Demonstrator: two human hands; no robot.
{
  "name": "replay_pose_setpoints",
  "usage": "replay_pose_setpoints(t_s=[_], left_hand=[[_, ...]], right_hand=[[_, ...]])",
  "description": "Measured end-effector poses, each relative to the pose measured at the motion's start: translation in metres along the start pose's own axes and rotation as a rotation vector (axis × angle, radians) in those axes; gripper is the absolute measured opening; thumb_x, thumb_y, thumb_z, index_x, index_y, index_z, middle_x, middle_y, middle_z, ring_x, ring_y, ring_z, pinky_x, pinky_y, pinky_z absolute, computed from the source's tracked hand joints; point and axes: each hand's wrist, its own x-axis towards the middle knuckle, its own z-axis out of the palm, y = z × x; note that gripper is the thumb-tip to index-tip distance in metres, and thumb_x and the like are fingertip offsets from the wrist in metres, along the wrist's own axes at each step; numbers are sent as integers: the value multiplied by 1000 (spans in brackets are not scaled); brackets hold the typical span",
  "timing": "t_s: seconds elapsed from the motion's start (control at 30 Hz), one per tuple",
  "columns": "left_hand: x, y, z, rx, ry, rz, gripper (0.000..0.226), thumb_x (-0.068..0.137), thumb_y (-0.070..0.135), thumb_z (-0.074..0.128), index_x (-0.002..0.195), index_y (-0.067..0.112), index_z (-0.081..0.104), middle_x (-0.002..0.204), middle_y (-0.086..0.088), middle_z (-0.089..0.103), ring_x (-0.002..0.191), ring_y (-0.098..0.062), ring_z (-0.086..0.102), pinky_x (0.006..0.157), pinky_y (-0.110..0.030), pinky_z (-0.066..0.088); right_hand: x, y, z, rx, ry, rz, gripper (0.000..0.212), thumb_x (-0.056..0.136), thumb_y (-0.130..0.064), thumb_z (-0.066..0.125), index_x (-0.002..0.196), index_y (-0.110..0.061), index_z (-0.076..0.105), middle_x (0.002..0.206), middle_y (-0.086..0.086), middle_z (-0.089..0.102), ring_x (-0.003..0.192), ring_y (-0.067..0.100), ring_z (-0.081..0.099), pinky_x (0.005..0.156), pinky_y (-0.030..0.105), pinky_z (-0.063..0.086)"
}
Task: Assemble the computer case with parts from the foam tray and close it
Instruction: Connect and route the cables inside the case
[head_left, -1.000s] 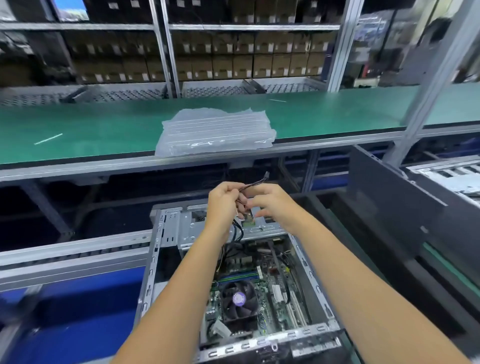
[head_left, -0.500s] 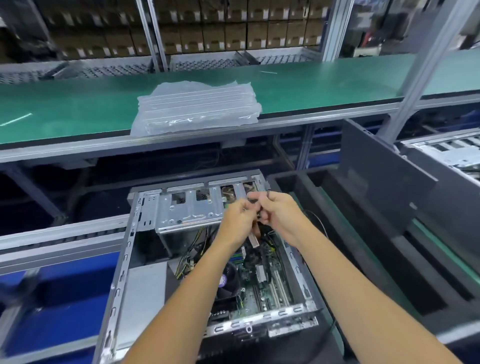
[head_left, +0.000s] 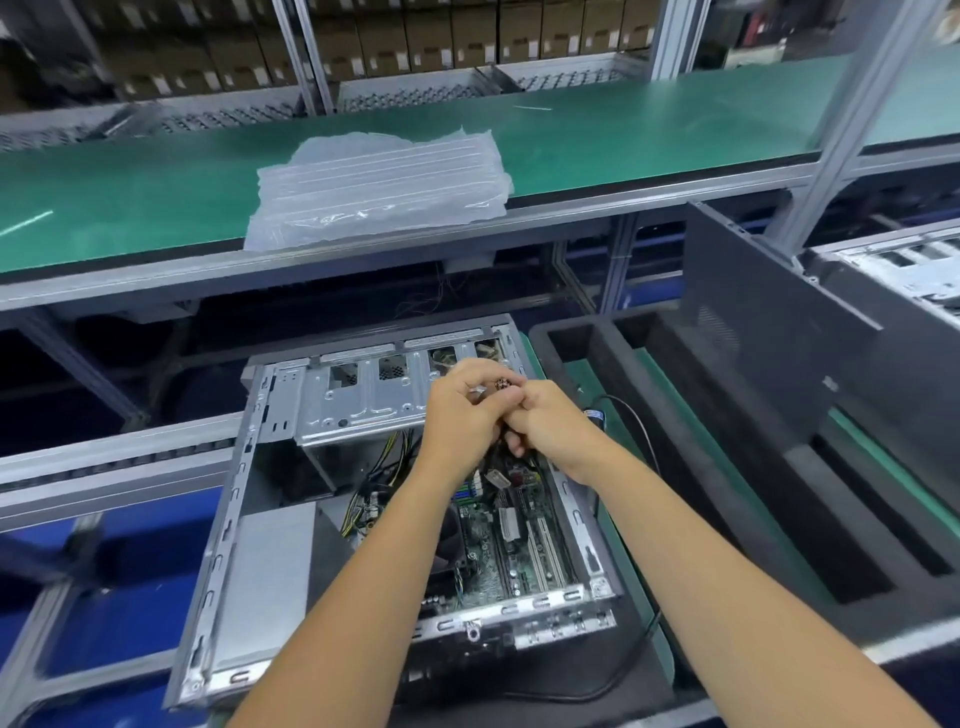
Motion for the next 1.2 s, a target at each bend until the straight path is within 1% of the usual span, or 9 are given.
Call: replay_pose_setpoints(t_s=[0.1,0.23,0.37,0.5,0.6,0.8,0.93,1.07,1.2], left_hand=[[1,0,-2,-65,-24,-22,20,78,-6,68,83,12,75,100,-1,61,83,-14,63,69,-28,53],[0,0,-3,-25,-41,25,26,80,-8,64,86,14,75,104,-6,60,83,3,60,72,-13,49],[-2,-7,-10,-27,19,-14,25,86,-3,60,87,19,73,103,-9,60,81,1,60,69,-15,50],[-3,-13,-26,-63,23,-76,20,91,8,60,92,24,71,94,-6,66,73,-3,60,64,-17,52],[-4,-18,-50,28,6,-118,14,93,19,60,88,10,69,76,-4,64,66,-9,55,64,-23,48],[-14,-27,-86,386,-487,-276,23,86,47,63,103,32,66,96,23,65,83,10,59,73,-13,43],[-15,-25,-89,501,-622,-262,52,78,44,73,125,33,51,123,18,50,111,-1,51,84,-10,38],[-23,-31,-90,573,-591,-314,53,88,8,60,130,28,34,109,-1,55,73,-12,65,62,-23,51],[-14,-20,-90,478,-383,-271,21,94,5,44,107,18,55,80,2,68,44,-9,52,43,-23,43]], right_hand=[[-1,1,-2,2,8,-13,36,99,2,38,90,-18,66,61,-4,62,50,6,51,53,21,46],[0,-1,-3,8,-22,-1,27,103,-2,42,102,-14,67,80,4,66,57,7,56,59,24,51],[1,-6,-2,-38,-56,-19,22,102,-5,48,115,-7,66,72,2,64,56,6,58,55,20,50],[2,-14,0,-111,-120,-34,21,99,-6,53,100,-19,70,75,-3,71,63,8,59,60,20,49],[7,-21,2,-102,-72,-47,21,100,-8,52,91,-18,69,70,-3,71,62,8,58,60,20,47],[20,-43,3,254,47,-125,26,106,-11,39,92,-10,60,58,-2,58,59,12,56,61,26,45],[24,-51,12,400,110,-139,26,107,-12,38,93,-10,60,57,-3,53,55,12,54,62,28,43],[25,-53,3,563,167,-137,25,108,-16,37,99,-8,58,56,-4,43,45,9,38,45,22,33],[22,-46,-7,321,-53,-1,18,104,-7,41,106,-6,58,55,-5,37,39,6,23,40,20,18]])
